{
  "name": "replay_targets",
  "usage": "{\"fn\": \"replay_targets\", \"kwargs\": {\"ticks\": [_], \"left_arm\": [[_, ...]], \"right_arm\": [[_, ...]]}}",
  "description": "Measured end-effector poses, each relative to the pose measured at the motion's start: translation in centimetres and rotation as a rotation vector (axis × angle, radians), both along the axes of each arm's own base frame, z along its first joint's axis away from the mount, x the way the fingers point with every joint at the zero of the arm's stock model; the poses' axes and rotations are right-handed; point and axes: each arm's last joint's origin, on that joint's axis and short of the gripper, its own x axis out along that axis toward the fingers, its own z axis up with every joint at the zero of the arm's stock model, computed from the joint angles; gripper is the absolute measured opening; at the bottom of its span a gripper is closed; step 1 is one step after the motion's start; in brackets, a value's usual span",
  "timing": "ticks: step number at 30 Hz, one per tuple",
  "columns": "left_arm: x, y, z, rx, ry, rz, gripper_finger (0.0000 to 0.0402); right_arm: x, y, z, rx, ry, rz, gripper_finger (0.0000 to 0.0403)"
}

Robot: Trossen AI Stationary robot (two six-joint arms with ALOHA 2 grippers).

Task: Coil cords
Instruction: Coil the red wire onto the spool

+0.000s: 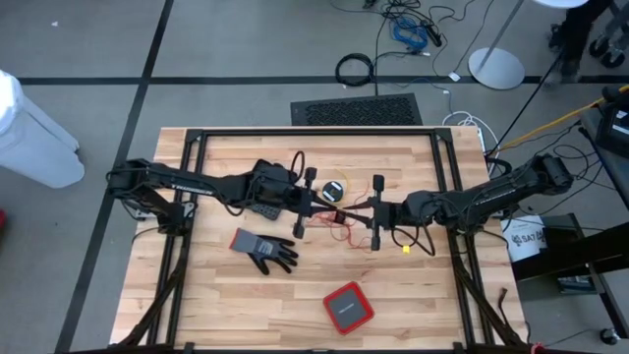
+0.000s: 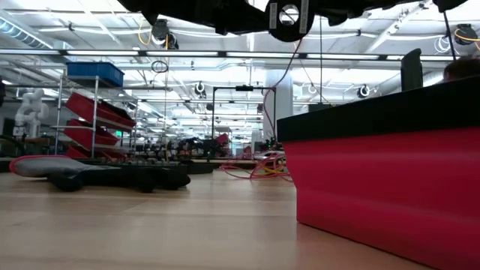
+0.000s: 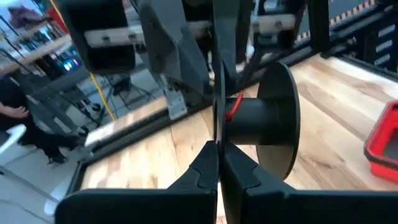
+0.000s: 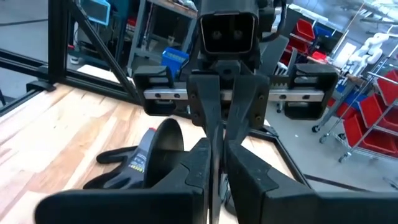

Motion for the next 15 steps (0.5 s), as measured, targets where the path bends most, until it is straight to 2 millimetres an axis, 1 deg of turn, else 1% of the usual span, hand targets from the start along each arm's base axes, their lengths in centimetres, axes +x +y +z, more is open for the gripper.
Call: {"fn": "replay_targets", "kwargs": {"ticks": [6,15], "left_arm": [[0.56,-0.01,-0.73,-0.018,0.004,-0.004,0.0],[0.73,0.0,-0.79,-0.019,-0.01,-0.007,0.0]], "right_arm": [[0.42,-0.08,-0.36,0.0,0.003,-0.007,0.0037],[0.46,-0.31,-0.42,0.007,0.009,-0.015,0.002]]}}
